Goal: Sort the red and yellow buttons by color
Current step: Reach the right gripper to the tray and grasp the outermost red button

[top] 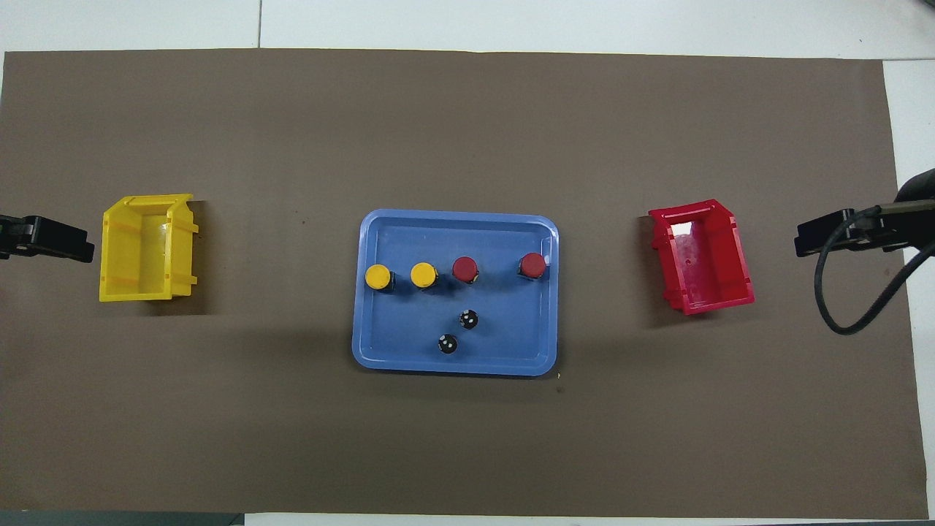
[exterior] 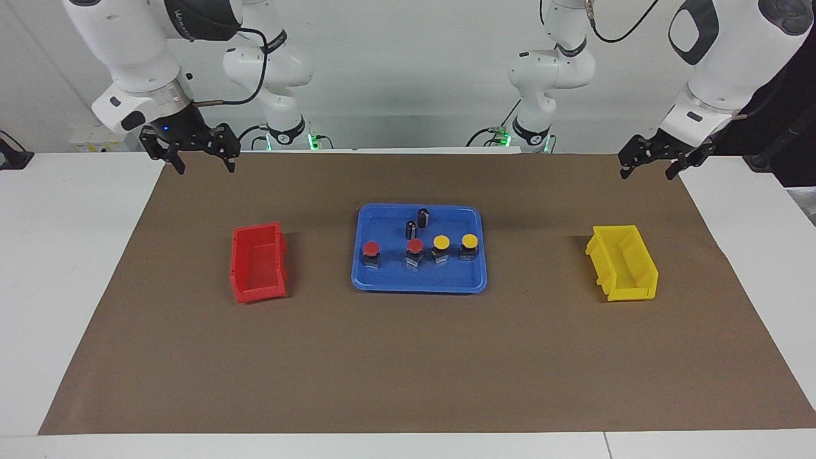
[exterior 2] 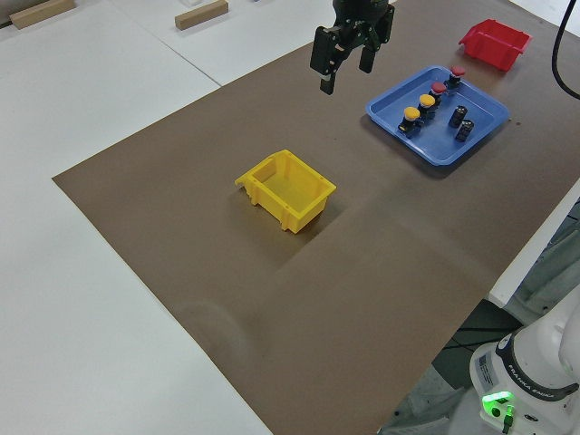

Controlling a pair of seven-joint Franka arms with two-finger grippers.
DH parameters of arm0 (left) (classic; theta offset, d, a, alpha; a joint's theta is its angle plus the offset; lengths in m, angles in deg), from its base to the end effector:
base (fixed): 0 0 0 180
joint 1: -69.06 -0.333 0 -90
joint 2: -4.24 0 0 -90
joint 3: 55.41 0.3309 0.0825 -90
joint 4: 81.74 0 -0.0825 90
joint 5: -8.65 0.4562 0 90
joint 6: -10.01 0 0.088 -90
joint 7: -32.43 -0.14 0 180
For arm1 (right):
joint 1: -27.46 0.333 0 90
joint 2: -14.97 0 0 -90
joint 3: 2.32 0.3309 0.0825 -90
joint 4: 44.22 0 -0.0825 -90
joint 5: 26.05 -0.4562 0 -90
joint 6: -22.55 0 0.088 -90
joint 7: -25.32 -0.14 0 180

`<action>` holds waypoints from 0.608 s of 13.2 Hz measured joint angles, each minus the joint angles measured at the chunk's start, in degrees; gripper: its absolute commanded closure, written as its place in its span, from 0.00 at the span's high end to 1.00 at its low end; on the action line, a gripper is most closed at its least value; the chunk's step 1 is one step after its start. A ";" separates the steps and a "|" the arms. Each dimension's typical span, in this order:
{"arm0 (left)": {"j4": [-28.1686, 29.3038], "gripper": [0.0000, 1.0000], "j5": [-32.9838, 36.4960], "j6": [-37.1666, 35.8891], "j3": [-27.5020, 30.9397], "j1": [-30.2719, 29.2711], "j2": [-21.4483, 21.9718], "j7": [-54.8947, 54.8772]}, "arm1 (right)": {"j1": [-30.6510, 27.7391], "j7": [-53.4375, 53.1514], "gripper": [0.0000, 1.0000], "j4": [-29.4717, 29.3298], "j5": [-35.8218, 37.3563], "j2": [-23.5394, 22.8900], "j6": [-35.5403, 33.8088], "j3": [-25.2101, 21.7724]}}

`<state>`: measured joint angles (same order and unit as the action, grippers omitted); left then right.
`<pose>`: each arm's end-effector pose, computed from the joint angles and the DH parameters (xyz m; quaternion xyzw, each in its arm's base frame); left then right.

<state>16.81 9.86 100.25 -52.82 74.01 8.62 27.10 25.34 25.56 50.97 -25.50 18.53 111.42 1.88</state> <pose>0.5958 -0.0209 0.5726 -0.9971 0.0675 0.0345 0.0079 0.6010 0.0216 0.5937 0.9995 0.0201 -0.0240 0.0075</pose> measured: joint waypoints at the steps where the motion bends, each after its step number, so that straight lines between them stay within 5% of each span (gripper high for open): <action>1: 0.03 1.00 0.00 0.00 -0.02 0.00 0.00 0.00 | 1.12 -2.10 1.00 -0.77 -0.01 -0.71 0.22 0.63; 5: 0.57 1.00 0.00 0.07 0.09 -0.04 0.01 0.00 | 10.38 -17.07 1.00 -6.39 -0.02 -8.93 3.26 2.35; 8: 1.43 1.00 0.00 0.36 0.14 -0.05 0.14 0.00 | 19.16 -29.86 1.00 -6.71 0.09 -17.22 15.41 2.58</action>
<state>18.24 9.86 100.61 -52.68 73.97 8.76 27.10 44.50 -4.30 44.25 -25.41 1.31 126.83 4.46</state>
